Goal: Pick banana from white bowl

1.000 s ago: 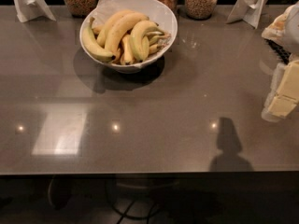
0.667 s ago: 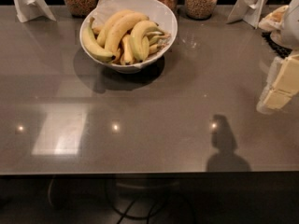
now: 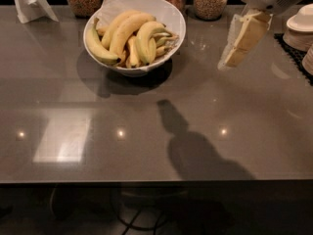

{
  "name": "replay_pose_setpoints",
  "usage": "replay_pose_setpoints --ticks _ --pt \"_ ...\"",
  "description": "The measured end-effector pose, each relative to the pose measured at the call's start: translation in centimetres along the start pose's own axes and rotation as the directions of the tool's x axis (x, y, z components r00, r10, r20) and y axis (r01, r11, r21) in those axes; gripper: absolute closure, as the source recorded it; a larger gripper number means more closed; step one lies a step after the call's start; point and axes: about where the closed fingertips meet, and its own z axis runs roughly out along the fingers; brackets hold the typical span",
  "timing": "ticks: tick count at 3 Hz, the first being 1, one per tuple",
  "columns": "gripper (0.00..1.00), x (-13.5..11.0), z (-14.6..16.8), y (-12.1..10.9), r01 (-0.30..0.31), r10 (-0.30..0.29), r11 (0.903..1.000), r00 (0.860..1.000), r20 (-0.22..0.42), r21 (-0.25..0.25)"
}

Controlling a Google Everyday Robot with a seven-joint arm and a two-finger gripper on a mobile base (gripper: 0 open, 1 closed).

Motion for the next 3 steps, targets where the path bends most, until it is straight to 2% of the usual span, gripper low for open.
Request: replay_pose_setpoints --ticks 1,2,3 --pt "0.0 -0.2 -0.6 -0.3 0.079 -0.079 0.9968 0.997 0.0 0.014" --pt "0.0 -0.2 -0.6 -0.4 0.079 -0.079 0.9968 0.997 0.0 0.014" --pt "0.0 -0.3 0.4 -2.2 0.197 -0.195 0.9788 0.98 -0.031 0.058"
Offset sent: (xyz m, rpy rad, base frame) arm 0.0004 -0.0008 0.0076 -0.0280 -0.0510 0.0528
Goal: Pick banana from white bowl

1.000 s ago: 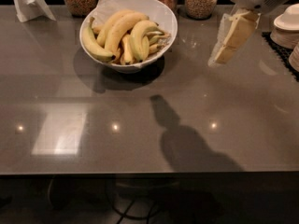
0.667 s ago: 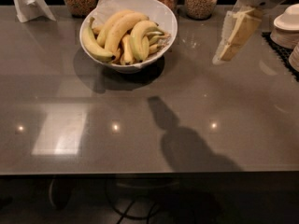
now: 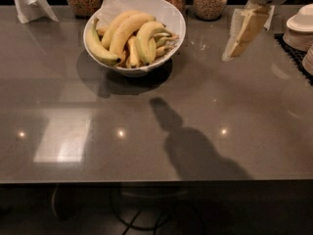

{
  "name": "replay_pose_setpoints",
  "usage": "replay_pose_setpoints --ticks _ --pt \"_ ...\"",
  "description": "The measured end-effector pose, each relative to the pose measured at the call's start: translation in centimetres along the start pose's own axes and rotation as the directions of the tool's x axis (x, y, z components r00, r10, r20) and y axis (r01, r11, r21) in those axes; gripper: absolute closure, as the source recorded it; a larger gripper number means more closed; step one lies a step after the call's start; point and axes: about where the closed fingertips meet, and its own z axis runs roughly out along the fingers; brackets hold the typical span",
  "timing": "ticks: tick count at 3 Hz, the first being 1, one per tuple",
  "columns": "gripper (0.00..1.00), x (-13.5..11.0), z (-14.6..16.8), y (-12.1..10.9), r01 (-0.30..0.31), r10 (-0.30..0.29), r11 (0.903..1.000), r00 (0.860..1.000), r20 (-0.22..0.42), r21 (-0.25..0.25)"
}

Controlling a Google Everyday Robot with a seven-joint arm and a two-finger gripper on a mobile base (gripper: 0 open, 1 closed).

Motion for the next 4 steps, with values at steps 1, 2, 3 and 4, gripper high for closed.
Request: replay_pose_setpoints --ticks 1,2,3,4 --pt "0.0 -0.2 2.1 -2.6 0.19 -0.19 0.9805 0.982 0.005 0.051" --pt "0.0 -0.3 4.7 -4.6 0.359 -0.362 0.9305 0.932 0.026 0.073" --pt "0.0 -2.1 8.3 -5.2 0.594 -0.594 0.8046 0.804 0.022 0.003" --pt "0.0 -2.1 8.7 -5.4 0.651 -0.651 0.7587 0.759 0.008 -0.007"
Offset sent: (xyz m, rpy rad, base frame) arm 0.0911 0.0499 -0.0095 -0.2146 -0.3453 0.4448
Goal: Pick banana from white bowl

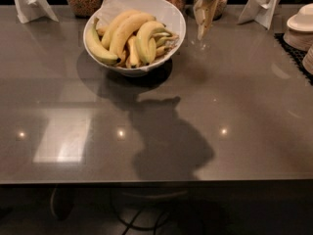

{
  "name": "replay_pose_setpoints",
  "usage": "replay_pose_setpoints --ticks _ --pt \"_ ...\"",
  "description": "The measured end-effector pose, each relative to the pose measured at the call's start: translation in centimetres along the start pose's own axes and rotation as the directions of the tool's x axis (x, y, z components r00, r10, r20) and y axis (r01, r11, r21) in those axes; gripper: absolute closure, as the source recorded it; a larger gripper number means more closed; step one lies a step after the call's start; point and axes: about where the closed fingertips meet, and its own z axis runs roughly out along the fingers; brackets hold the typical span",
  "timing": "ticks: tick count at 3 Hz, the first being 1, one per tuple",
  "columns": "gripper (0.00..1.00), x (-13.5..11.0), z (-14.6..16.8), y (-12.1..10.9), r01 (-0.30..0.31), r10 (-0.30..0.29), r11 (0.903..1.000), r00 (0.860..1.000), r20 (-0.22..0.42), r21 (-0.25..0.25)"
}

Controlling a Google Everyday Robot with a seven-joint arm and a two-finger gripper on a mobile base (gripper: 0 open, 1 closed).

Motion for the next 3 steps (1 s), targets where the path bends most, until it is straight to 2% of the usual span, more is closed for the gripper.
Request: replay_pose_setpoints --ticks 1,2,3 --pt "0.0 0.1 0.6 0.0 0.028 -0.028 0.9995 1.0 -0.006 0.012" --pt "0.0 0.6 1.9 -0.4 0.095 -0.095 0.9948 0.995 -0.018 0.035" --pt "0.03 0.8 4.1 -1.7 0.148 -0.149 0.9865 0.989 -0.001 0.069"
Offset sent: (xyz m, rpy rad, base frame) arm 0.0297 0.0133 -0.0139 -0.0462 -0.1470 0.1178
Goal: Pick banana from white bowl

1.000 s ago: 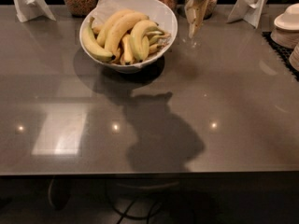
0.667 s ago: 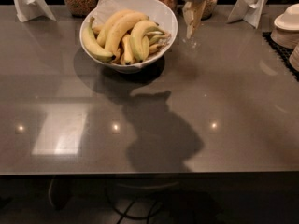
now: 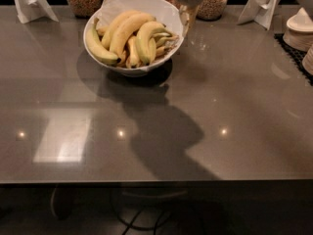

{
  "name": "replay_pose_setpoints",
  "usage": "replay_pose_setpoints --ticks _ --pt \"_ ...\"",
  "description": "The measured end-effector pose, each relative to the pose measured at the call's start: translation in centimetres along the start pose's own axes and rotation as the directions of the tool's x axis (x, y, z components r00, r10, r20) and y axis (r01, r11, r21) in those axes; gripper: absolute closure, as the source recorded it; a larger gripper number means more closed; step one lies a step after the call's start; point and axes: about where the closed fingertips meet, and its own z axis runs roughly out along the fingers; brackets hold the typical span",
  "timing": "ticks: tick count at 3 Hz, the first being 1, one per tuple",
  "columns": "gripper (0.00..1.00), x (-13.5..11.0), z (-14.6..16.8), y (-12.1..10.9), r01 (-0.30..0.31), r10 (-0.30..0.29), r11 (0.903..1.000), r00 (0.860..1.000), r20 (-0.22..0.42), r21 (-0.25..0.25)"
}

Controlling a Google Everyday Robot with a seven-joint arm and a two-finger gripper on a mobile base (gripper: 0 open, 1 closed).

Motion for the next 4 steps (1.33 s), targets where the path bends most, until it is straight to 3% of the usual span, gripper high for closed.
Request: replay_pose_setpoints --ticks 2,4 --pt "0.43 -0.1 4.5 0.4 -0.01 0.01 0.9999 0.997 0.073 0.009" --pt "0.39 -0.1 6.7 1.8 -0.026 0.028 0.9994 0.995 0.1 -0.025"
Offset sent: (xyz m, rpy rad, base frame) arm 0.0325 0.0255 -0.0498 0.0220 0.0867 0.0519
